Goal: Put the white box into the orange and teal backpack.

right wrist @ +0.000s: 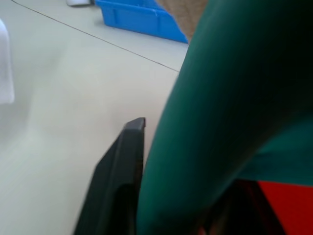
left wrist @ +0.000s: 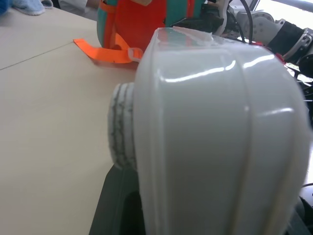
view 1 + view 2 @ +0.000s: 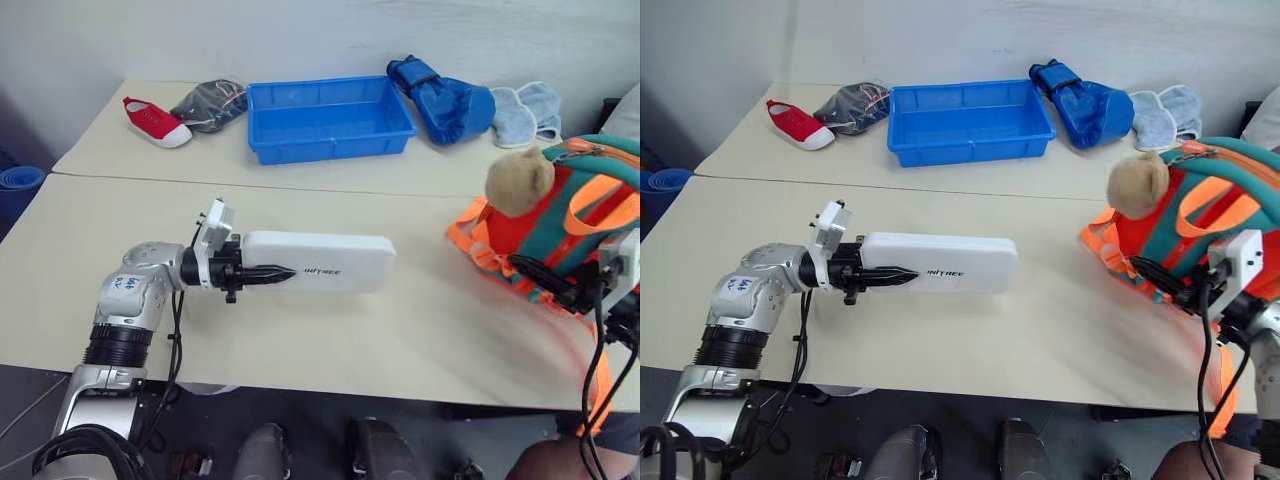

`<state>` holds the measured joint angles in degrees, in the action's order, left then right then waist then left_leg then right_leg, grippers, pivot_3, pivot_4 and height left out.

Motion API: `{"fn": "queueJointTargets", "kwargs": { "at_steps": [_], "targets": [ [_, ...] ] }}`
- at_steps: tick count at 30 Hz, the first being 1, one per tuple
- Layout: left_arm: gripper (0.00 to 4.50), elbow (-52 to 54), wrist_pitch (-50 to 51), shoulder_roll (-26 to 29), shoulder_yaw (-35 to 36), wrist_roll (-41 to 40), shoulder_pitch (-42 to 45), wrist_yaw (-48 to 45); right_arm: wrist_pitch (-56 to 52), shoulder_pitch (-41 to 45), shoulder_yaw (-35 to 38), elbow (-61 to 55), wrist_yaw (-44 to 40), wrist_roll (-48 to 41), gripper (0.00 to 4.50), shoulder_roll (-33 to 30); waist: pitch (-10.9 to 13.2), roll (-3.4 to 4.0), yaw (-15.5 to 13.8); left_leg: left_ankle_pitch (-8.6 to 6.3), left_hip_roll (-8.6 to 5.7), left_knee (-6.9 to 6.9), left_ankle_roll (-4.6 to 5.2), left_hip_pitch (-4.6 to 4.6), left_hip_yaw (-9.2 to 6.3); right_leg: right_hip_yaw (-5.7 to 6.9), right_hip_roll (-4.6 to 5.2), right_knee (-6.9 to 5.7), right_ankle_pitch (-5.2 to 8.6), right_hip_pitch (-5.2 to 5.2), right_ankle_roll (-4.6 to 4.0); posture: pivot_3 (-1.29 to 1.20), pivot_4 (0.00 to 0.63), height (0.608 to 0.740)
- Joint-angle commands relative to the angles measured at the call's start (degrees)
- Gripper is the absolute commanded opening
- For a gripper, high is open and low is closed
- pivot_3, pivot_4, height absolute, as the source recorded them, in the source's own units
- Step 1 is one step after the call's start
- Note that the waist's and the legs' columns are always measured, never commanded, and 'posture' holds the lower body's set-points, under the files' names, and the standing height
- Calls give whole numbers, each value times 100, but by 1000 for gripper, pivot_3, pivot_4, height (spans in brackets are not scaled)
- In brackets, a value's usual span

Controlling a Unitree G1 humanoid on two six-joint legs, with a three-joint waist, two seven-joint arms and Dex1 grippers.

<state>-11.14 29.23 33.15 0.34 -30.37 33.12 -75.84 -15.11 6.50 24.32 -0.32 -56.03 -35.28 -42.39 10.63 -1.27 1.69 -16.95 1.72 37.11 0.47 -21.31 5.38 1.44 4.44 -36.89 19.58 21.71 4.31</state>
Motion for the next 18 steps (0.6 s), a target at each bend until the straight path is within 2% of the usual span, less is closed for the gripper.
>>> {"fn": "queueJointTargets", "kwargs": {
  "at_steps": [1,5,8,10,13,15,18],
  "targets": [
    [1225,426,502,65,298,-545,8,-10,-291,223,-393,-940,149,-332,50,215,1,0,16,0,1,1,-1,2,0,0,-1,-3,0,0,0,0,150,740],
    [1225,136,1139,316,488,-783,196,-18,-1231,612,-988,-2026,577,-1248,12,688,2,2,50,3,5,-6,-6,4,-3,-1,-4,-17,1,10,-2,0,150,740],
    [1225,-479,935,542,678,-606,395,56,-2039,954,-1629,-2965,818,-1992,12,801,3,3,61,14,5,-9,-25,-10,-3,-2,-4,-35,5,38,-10,0,150,740],
    [1225,-722,888,720,773,-553,413,23,-2483,973,-1697,-3435,1075,-2735,12,749,3,2,57,20,5,-5,-32,-45,-1,-6,-4,-54,7,81,-13,0,150,740],
    [1225,-1042,837,986,1022,-542,357,34,-2972,579,-1462,-3957,1210,-3716,12,267,3,2,-6,21,6,2,-31,-79,-7,4,-2,-53,8,102,-15,0,150,740],
    [1225,-1151,1081,1239,1297,-692,271,71,-3239,88,-1046,-4138,1053,-4191,12,-292,4,-5,-20,15,3,9,-13,-95,-10,9,5,-47,7,102,-13,0,150,740],
    [1225,-957,1446,1509,1739,-988,25,112,-3343,-429,-513,-4128,969,-4462,12,-797,8,-21,-25,0,-2,14,12,-110,-13,13,13,-9,-2,93,3,0,150,740]
  ]
}}
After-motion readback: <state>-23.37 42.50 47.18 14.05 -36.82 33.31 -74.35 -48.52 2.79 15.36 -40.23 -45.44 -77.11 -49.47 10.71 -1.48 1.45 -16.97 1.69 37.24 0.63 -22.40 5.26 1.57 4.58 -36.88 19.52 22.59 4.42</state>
